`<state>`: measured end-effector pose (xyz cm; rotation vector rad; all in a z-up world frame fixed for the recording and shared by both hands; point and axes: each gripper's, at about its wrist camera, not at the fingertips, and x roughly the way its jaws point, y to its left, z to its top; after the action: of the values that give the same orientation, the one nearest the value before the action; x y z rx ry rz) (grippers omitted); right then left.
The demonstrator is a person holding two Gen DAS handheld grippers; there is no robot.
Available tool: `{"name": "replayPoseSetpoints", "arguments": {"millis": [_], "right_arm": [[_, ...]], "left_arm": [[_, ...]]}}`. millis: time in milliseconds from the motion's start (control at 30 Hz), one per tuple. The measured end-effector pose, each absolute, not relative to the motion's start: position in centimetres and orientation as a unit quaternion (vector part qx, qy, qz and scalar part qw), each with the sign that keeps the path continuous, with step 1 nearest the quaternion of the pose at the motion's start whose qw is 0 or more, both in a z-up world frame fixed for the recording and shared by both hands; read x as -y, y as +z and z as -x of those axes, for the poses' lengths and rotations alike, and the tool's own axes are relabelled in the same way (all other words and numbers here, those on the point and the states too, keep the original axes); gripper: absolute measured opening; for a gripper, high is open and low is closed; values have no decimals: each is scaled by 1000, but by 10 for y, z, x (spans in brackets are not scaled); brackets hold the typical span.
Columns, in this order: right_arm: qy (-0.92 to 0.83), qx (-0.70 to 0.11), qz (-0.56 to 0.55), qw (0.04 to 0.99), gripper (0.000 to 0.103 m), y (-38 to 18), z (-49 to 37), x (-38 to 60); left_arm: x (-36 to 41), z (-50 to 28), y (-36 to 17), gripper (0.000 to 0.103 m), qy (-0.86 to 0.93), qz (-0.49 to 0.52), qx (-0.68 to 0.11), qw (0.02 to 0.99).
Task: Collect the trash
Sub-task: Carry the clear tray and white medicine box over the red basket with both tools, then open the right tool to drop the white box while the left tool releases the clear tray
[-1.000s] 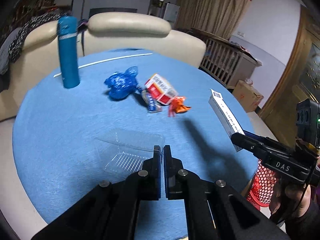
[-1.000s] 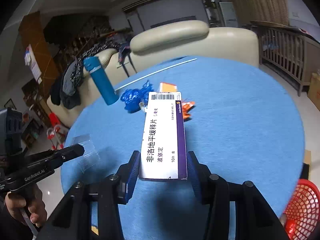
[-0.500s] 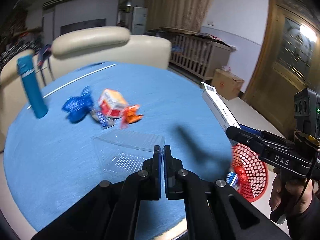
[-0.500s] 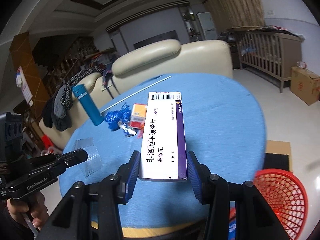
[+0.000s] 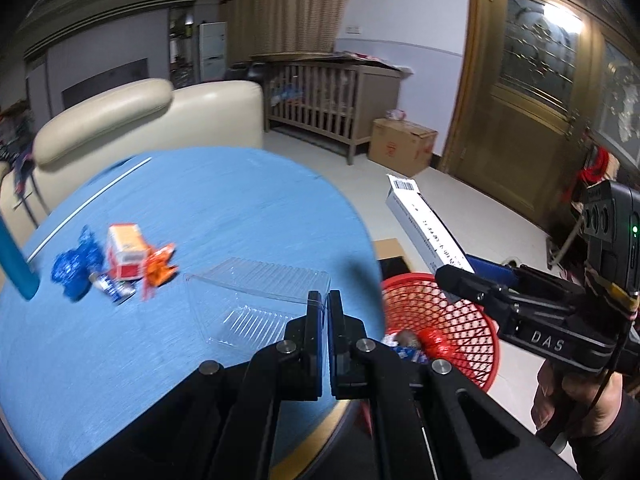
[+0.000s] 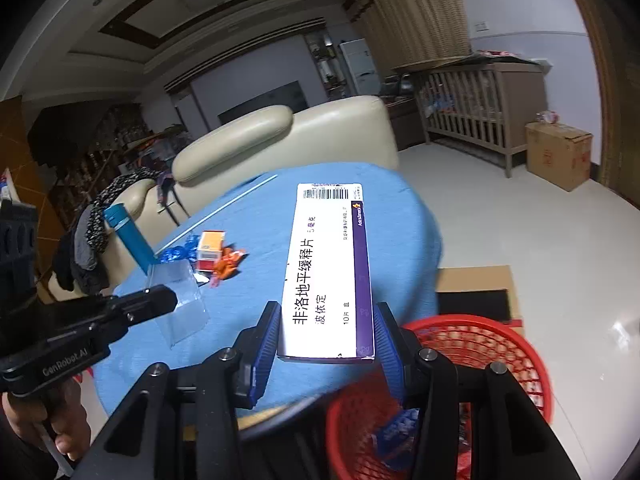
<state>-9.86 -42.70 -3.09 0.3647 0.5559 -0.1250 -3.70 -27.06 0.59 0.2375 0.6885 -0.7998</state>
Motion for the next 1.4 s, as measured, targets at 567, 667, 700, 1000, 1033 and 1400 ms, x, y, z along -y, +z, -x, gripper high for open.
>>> {"name": "replayPoseSetpoints", "arguments": {"millis": [567,667,700,1000,1033,1400], "right_arm": [[-116,-258,-201,938,49,-40,162,475],[-121,-260,-204,936,49,-43,167,479],[-123,-260,-205,936,49,-44,169,481],[-135,-272,-220,927,49,-60,179,493],[-136,-274,-222,926,49,-62,180,494],[-147,-296,-237,914,49,-85,189,503]], "left_arm": [[353,65,-2,2,-415,-166,-340,827],[363,68,-4,2,-420,-175,-342,822],[364,69,-5,2,-421,-177,-342,821],[381,75,-13,2,-429,-190,-349,811],[382,76,-14,2,-430,-192,-350,810],[401,80,-22,2,-434,-203,-359,801]]}}
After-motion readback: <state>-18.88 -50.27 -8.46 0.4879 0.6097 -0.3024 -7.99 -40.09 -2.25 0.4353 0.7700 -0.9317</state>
